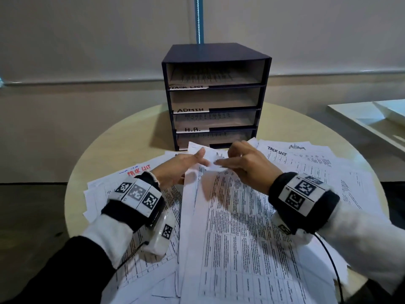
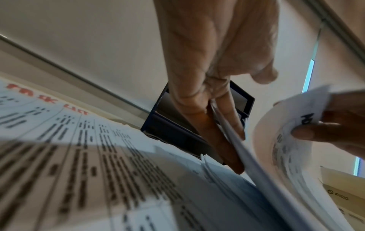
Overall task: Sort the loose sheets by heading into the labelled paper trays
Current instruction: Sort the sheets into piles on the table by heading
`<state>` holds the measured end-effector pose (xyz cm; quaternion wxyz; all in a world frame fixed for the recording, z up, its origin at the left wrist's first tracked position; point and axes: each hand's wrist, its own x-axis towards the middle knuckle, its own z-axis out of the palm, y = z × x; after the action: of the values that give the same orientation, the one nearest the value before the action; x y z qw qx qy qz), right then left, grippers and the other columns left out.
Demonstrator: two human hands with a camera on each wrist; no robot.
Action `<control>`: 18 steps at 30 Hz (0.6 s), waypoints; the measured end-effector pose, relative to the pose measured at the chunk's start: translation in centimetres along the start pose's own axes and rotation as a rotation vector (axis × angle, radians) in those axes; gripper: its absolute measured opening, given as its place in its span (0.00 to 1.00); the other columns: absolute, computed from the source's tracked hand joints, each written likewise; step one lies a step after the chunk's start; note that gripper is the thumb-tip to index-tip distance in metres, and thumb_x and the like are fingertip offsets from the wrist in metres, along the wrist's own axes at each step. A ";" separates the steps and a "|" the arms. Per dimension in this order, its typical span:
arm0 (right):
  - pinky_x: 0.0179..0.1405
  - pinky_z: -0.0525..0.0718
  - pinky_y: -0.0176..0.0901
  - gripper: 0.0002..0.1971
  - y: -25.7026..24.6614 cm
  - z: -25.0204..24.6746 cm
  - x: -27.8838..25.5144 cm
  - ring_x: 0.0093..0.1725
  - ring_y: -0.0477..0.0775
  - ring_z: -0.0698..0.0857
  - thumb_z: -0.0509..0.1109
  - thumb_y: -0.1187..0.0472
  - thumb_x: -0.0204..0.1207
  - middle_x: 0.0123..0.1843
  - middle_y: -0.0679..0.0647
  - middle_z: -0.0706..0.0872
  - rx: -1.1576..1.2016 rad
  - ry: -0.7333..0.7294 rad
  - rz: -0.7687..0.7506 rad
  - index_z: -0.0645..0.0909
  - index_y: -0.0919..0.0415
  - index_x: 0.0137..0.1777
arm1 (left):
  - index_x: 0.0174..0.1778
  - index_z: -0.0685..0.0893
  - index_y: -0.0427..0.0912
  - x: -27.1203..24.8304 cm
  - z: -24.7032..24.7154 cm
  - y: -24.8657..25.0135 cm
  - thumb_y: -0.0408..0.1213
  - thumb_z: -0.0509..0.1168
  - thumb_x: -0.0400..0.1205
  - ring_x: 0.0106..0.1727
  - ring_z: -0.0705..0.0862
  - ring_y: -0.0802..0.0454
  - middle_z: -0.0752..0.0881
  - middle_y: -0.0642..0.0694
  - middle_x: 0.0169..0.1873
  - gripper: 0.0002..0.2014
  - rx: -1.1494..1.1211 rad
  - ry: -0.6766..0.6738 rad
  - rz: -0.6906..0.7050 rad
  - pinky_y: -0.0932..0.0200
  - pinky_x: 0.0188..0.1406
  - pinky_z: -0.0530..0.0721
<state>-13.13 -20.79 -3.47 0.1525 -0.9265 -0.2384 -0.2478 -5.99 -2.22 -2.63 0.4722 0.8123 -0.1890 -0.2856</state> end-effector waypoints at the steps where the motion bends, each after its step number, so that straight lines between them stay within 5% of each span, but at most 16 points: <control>1: 0.31 0.76 0.44 0.13 0.0 0.2 0.1 0.34 0.61 0.79 0.71 0.74 0.69 0.34 0.60 0.80 0.002 -0.008 0.034 0.88 0.64 0.52 | 0.59 0.83 0.43 -0.1 0.1 -0.1 0.67 0.54 0.75 0.70 0.73 0.46 0.77 0.45 0.69 0.33 -0.002 -0.027 -0.015 0.43 0.72 0.69; 3: 0.34 0.79 0.46 0.14 -0.1 0.2 0.1 0.36 0.59 0.81 0.73 0.76 0.66 0.36 0.61 0.83 0.037 -0.045 0.099 0.87 0.67 0.52 | 0.57 0.85 0.40 0.1 0.1 -0.4 0.70 0.63 0.66 0.67 0.76 0.50 0.81 0.46 0.66 0.38 -0.007 -0.051 0.010 0.46 0.71 0.70; 7: 0.40 0.83 0.46 0.03 -0.2 -0.8 -0.3 0.37 0.58 0.84 0.75 0.68 0.69 0.40 0.61 0.86 0.147 -0.223 0.149 0.88 0.67 0.42 | 0.51 0.87 0.31 1.5 0.8 -0.9 0.34 0.71 0.76 0.46 0.82 0.55 0.86 0.46 0.44 0.11 0.127 0.137 0.050 0.57 0.58 0.77; 9: 0.40 0.77 0.40 0.06 -0.3 -0.9 -0.7 0.39 0.56 0.83 0.77 0.63 0.69 0.41 0.59 0.86 0.187 -0.344 0.181 0.88 0.67 0.41 | 0.37 0.86 0.36 1.9 1.1 -0.6 0.28 0.71 0.76 0.40 0.81 0.52 0.84 0.45 0.34 0.02 0.146 0.187 0.051 0.52 0.56 0.80; 10: 0.41 0.74 0.37 0.07 -0.5 -0.9 -1.0 0.41 0.56 0.82 0.77 0.61 0.69 0.42 0.59 0.86 0.179 -0.388 0.194 0.88 0.67 0.42 | 0.32 0.84 0.39 2.0 1.2 -0.4 0.27 0.70 0.76 0.40 0.80 0.51 0.83 0.44 0.33 0.07 0.143 0.210 0.055 0.52 0.55 0.80; 13: 0.52 0.70 0.35 0.11 -0.4 -0.4 -1.5 0.56 0.56 0.79 0.75 0.59 0.71 0.55 0.59 0.83 0.109 -0.398 0.219 0.87 0.67 0.48 | 0.32 0.76 0.44 2.1 1.1 -0.1 0.29 0.65 0.79 0.51 0.78 0.50 0.83 0.42 0.47 0.11 0.129 0.301 0.106 0.60 0.53 0.72; 16: 0.71 0.68 0.49 0.12 0.1 -0.9 -1.2 0.72 0.59 0.69 0.73 0.59 0.73 0.74 0.59 0.71 0.044 -0.320 0.291 0.86 0.67 0.52 | 0.33 0.69 0.45 1.9 0.9 -0.1 0.30 0.60 0.82 0.55 0.76 0.49 0.82 0.38 0.55 0.12 0.088 0.380 0.195 0.61 0.45 0.72; 18: 0.75 0.63 0.53 0.12 0.4 -1.3 -0.7 0.78 0.59 0.62 0.71 0.60 0.74 0.80 0.57 0.62 -0.011 -0.281 0.341 0.85 0.67 0.52 | 0.35 0.70 0.44 1.8 0.7 -0.1 0.30 0.58 0.83 0.59 0.79 0.44 0.83 0.36 0.58 0.11 0.049 0.403 0.249 0.58 0.52 0.75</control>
<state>-13.95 -21.90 -2.78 0.1523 -0.9797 -0.0957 -0.0881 -5.09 -3.69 -3.52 0.5120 0.8346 -0.1965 -0.0526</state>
